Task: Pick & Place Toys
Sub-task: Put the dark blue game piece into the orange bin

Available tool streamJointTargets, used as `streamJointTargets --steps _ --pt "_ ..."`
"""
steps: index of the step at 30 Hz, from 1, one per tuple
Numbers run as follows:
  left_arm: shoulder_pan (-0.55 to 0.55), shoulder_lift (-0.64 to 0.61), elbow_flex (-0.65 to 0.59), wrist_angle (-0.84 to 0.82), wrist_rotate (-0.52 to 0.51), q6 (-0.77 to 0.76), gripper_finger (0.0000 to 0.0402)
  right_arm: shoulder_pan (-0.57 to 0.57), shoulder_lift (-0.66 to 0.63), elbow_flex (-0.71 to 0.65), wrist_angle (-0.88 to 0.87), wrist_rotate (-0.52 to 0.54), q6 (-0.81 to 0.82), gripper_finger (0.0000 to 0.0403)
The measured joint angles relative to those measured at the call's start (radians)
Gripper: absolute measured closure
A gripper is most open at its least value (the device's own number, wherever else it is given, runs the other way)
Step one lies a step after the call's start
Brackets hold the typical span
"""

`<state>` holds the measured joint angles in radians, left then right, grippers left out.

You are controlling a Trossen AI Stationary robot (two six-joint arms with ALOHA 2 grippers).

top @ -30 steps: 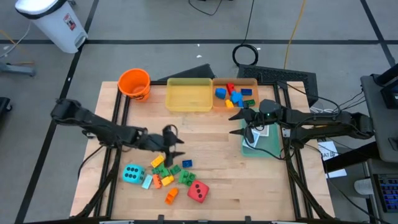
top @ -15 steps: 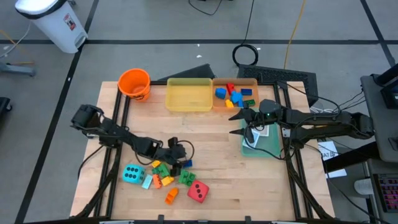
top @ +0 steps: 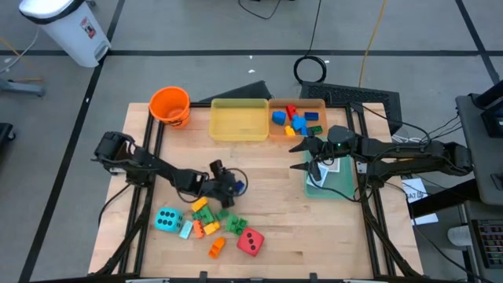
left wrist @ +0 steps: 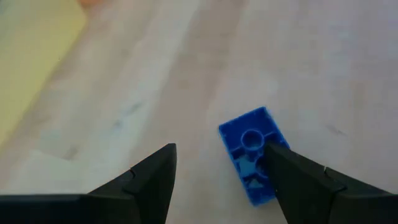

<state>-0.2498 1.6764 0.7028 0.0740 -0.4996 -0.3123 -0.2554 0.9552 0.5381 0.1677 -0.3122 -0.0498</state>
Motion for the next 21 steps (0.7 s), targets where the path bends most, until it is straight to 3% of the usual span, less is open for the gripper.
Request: streamJointTargets --steps 7,11,15,21 --pt "0.061 -0.107 0.023 -0.046 0.019 0.005 0.0156 0.000 0.000 0.000 -0.006 0.000 0.003 0.0146" --pt "0.072 -0.183 0.046 -0.087 0.110 -0.095 0.0156 0.000 0.000 0.000 -0.008 0.000 0.001 0.0147" --pt "0.048 -0.158 0.044 -0.095 0.133 -0.201 0.0156 0.000 0.000 0.000 -0.010 0.001 -0.005 0.0147" --pt "-0.003 -0.027 0.045 -0.073 0.133 -0.263 0.0156 0.000 0.000 0.000 -0.013 0.002 -0.018 0.0147"
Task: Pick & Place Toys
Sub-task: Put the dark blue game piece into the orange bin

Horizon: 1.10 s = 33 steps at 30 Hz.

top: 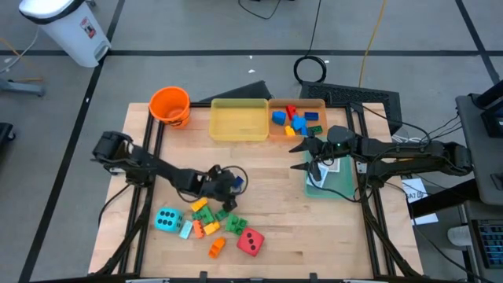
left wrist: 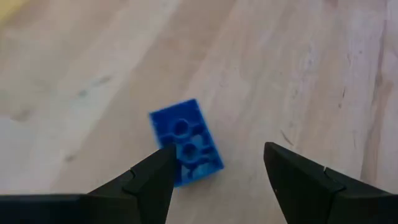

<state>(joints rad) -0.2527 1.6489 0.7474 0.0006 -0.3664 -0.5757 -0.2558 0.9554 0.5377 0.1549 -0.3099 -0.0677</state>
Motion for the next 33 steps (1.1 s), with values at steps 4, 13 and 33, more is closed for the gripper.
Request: streamJointTargets --steps 4,13,33 --pt "-0.022 0.061 0.003 0.030 -0.037 -0.014 0.0156 0.000 0.000 0.000 -0.001 0.000 0.000 0.0147" --pt "-0.017 0.082 0.001 0.023 -0.132 -0.010 0.0156 0.000 0.000 0.000 0.001 0.001 0.003 0.0147" --pt "0.037 0.075 0.000 0.024 -0.045 0.059 0.0311 0.000 0.000 0.000 0.001 0.004 -0.014 0.0147"
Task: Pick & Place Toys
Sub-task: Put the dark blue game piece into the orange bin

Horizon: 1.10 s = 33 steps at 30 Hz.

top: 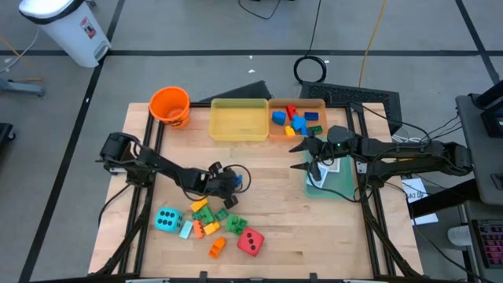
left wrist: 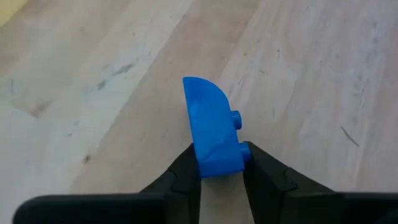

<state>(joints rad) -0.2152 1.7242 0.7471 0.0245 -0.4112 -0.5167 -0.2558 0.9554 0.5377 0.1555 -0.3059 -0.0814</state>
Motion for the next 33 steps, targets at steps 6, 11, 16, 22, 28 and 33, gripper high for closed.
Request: streamJointTargets --steps 6,11,16,22,28,33 --pt "0.043 -0.039 0.066 0.056 0.001 0.181 0.0311 0.000 0.004 0.000 0.000 0.122 -0.032 0.0147" --pt "0.099 -0.039 0.161 0.062 0.091 0.357 0.0311 0.002 0.031 -0.041 0.063 0.093 0.016 0.0147" --pt "0.153 -0.038 0.195 0.146 0.185 0.461 0.0311 0.002 0.106 -0.047 0.150 -0.003 0.018 0.0147" --pt "0.198 -0.038 0.197 0.294 0.302 0.520 0.0311 0.003 0.259 -0.047 0.366 -0.092 0.069 0.0147" --pt "0.214 -0.038 0.197 0.299 0.310 0.518 0.0311 0.003 0.430 -0.047 0.675 -0.115 0.157 0.0147" --pt "0.214 -0.038 0.197 0.296 0.310 0.515 0.0311 0.010 0.545 -0.040 0.819 -0.118 0.201 0.0148"
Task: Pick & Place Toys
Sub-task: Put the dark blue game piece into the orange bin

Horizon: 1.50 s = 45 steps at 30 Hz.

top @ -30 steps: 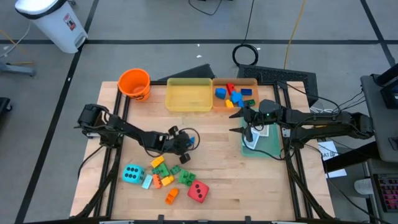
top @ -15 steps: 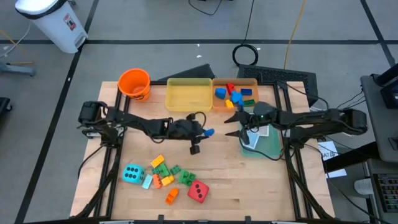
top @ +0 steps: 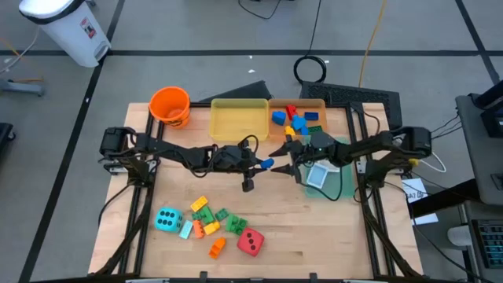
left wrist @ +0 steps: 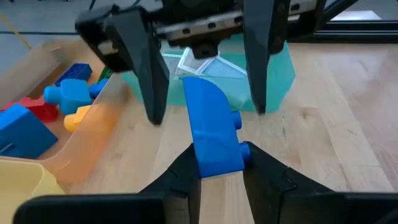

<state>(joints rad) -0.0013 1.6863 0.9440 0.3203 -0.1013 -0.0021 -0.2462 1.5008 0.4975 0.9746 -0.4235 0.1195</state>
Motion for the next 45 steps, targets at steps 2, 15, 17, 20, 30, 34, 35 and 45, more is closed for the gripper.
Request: streamJointTargets --steps 2,15,17,20,30,34,35,45 --pt "0.000 0.000 0.000 -0.003 0.000 0.000 0.0311 0.008 0.029 0.011 0.014 0.000 -0.001 0.0152" --pt "0.000 0.000 0.000 -0.004 0.000 -0.003 0.0311 0.032 0.039 0.032 0.020 0.003 -0.031 0.0240" --pt "0.000 0.000 0.000 -0.002 0.001 -0.008 0.0311 0.032 0.039 0.032 0.023 0.004 -0.034 0.0265" --pt "-0.001 0.000 0.000 0.000 0.005 -0.012 0.0295 0.032 0.039 0.031 0.023 0.005 -0.037 0.0305" --pt "-0.009 0.001 -0.002 0.052 -0.006 -0.056 0.0211 0.023 0.020 0.031 -0.005 -0.002 -0.046 0.0390" --pt "-0.009 0.001 -0.002 0.053 -0.006 -0.059 0.0196 0.008 -0.031 0.030 -0.083 -0.001 -0.046 0.0388" --pt "-0.008 -0.006 -0.002 0.054 -0.006 -0.059 0.0194 0.002 -0.048 0.030 -0.106 -0.002 -0.049 0.0390" --pt "-0.008 -0.103 -0.001 0.052 -0.005 -0.055 0.0201 -0.143 -0.298 0.030 -0.371 0.116 -0.073 0.0391"
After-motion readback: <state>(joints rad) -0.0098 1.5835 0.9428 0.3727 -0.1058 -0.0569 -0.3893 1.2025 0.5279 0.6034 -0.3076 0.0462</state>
